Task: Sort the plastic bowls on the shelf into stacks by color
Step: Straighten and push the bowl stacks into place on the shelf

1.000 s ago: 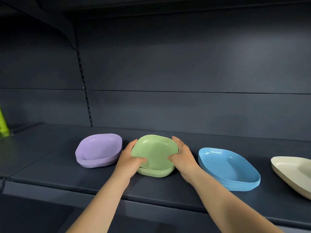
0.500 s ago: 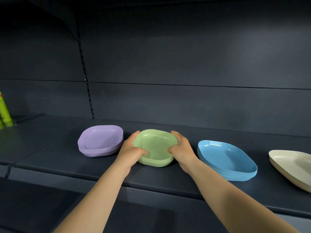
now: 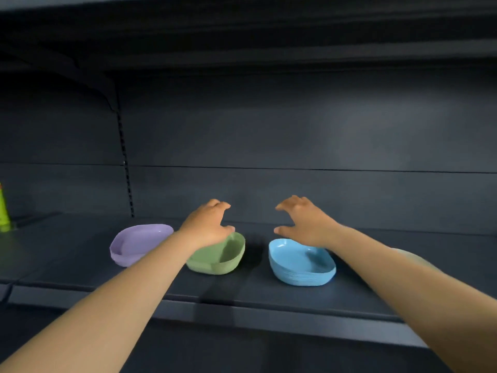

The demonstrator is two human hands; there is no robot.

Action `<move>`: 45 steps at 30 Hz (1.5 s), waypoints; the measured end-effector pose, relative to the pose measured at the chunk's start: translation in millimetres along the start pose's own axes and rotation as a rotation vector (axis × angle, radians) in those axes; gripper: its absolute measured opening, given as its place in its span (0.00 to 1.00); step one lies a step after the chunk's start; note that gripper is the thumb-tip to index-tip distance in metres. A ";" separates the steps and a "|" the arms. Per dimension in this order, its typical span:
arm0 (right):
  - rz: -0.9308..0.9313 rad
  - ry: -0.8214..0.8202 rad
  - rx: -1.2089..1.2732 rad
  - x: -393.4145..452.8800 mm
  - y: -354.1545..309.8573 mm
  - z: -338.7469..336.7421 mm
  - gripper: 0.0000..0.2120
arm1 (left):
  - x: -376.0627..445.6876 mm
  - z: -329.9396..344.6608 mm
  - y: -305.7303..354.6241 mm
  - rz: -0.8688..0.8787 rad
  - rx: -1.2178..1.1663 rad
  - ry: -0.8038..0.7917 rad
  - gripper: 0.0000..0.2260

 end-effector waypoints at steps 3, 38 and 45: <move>0.033 -0.008 -0.167 -34.0 35.2 -32.0 0.31 | -3.0 2.9 58.6 0.084 0.101 -0.034 0.29; 0.631 0.045 -0.393 -551.2 577.8 -249.0 0.35 | -60.8 227.7 803.6 0.558 -0.108 -0.287 0.31; 0.662 0.065 -0.448 -571.3 704.5 -300.8 0.33 | -4.1 262.8 938.8 0.602 -0.227 -0.293 0.29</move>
Point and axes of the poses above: each hand's wrist, its own x-axis towards the middle knuckle, its own z-axis out of the palm, y = z × x, the point moved 6 cm from there along x, towards the middle knuckle
